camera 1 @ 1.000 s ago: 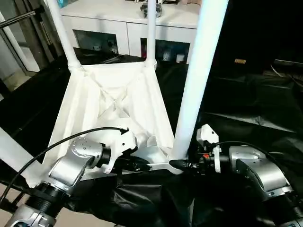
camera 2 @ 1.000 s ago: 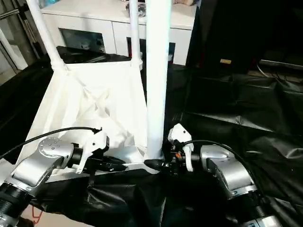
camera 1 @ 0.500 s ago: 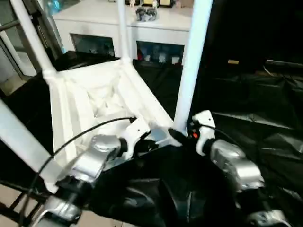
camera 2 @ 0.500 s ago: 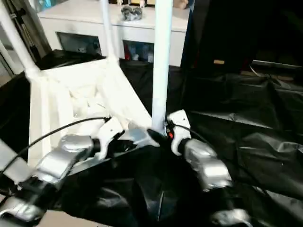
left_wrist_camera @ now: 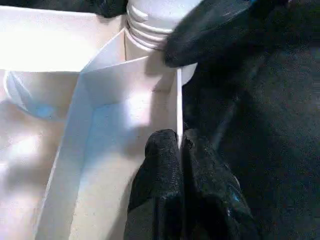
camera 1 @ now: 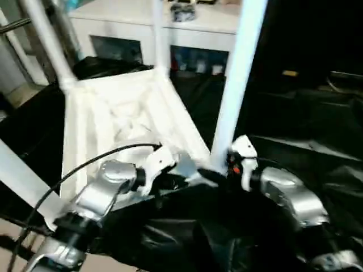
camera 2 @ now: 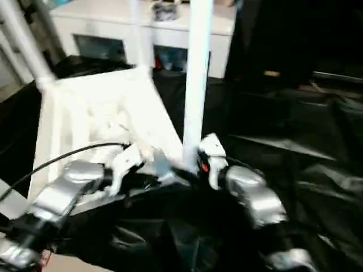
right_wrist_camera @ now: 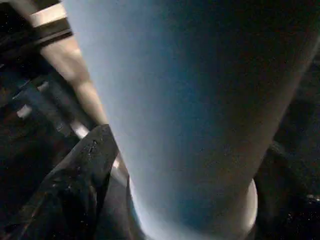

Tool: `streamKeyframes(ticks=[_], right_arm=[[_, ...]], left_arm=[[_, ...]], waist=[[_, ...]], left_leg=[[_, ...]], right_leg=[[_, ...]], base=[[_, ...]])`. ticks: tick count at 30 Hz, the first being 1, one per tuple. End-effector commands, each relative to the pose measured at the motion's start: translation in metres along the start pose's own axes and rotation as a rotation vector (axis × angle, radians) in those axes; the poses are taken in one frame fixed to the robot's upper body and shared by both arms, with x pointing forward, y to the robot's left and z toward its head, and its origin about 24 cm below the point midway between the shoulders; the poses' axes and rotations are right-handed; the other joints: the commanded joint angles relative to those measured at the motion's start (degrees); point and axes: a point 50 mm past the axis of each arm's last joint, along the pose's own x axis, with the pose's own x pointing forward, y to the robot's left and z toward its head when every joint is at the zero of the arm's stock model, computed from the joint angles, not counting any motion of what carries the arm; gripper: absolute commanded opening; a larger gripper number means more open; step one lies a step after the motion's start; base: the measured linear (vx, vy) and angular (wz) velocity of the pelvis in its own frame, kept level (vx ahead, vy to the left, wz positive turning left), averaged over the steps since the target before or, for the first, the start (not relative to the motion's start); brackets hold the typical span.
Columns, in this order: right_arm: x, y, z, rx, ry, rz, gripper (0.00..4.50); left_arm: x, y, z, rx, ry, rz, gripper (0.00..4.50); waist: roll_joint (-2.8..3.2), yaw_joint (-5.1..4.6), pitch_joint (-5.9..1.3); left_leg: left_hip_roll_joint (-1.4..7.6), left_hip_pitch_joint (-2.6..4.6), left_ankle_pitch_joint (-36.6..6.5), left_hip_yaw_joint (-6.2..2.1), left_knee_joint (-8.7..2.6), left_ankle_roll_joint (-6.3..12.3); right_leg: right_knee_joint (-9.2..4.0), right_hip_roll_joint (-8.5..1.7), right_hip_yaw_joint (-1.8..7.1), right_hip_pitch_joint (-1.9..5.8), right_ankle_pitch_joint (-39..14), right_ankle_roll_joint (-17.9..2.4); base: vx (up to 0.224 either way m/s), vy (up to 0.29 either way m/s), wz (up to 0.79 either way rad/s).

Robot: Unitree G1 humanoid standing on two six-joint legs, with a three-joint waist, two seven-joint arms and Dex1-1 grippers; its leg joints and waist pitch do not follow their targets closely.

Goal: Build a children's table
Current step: Rotate leg to tighten

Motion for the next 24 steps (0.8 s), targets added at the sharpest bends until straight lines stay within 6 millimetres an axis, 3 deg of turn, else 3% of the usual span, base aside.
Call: streamKeyframes(ticks=[1,8,15,18,20,23,24], right_arm=[[0.004,0.013,-0.005,0.003,0.034,0.124,3.81],[-0.007,0.018,-0.007,-0.014,0.091,0.269,3.36],[-0.006,0.021,-0.007,0.001,0.092,0.298,2.93],[-0.003,0.023,-0.012,0.023,0.086,0.275,2.74],[0.001,0.023,-0.015,0.044,0.079,0.226,2.70],[0.011,0.017,-0.021,0.081,0.064,0.082,2.69],[0.015,0.014,-0.023,0.100,0.064,0.020,2.69]], left_arm=[[0.009,-0.012,0.007,0.027,-0.050,-0.116,0.00],[-0.002,-0.013,0.004,0.038,-0.041,-0.198,0.00],[-0.002,-0.013,0.004,0.039,-0.047,-0.197,0.00],[0.001,-0.011,0.002,0.024,-0.046,-0.140,0.00],[0.005,-0.008,0.003,0.013,-0.044,-0.089,0.00],[0.014,-0.003,0.005,-0.020,-0.055,-0.008,0.00],[0.018,-0.002,0.007,-0.030,-0.057,0.019,0.00]], waist=[[-0.62,0.08,-2.81],[-0.67,0.90,-2.53],[-0.85,0.93,-2.77],[-0.81,0.93,-2.71],[-0.91,0.91,-2.51],[-0.95,0.65,-2.20],[-0.90,0.55,-2.01]], left_leg=[[3.64,-0.08,-1.9,-1.10,-3.62,6.67],[3.89,0.15,-4.7,-1.03,-3.92,5.02],[3.75,-0.02,-2.8,-1.07,-3.72,4.97],[3.83,0.03,-3.4,-1.09,-3.77,4.95],[3.83,0.01,-4.3,-1.12,-3.96,4.47],[3.73,0.17,-7.6,-1.20,-4.26,2.55],[3.66,0.46,-8.6,-1.12,-4.36,1.92]], right_leg=[[-3.25,-5.38,3.35,2.79,1.3,-14.3],[-3.74,-5.44,3.37,2.58,-5.2,-13.6],[-3.32,-5.52,3.36,2.81,-2.1,-13.9],[-3.43,-5.54,3.31,2.71,-3.4,-13.8],[-3.75,-5.60,3.35,2.69,-5.4,-13.4],[-4.67,-5.82,3.37,2.62,-13.4,-11.5],[-5.09,-5.75,3.45,2.23,-16.2,-11.0]], base=[[0.000,0.000,0.00],[0.000,0.000,0.00],[0.000,0.000,0.00],[0.000,0.000,0.00],[0.000,0.000,0.00],[0.000,0.000,0.00],[0.000,0.000,0.00]])
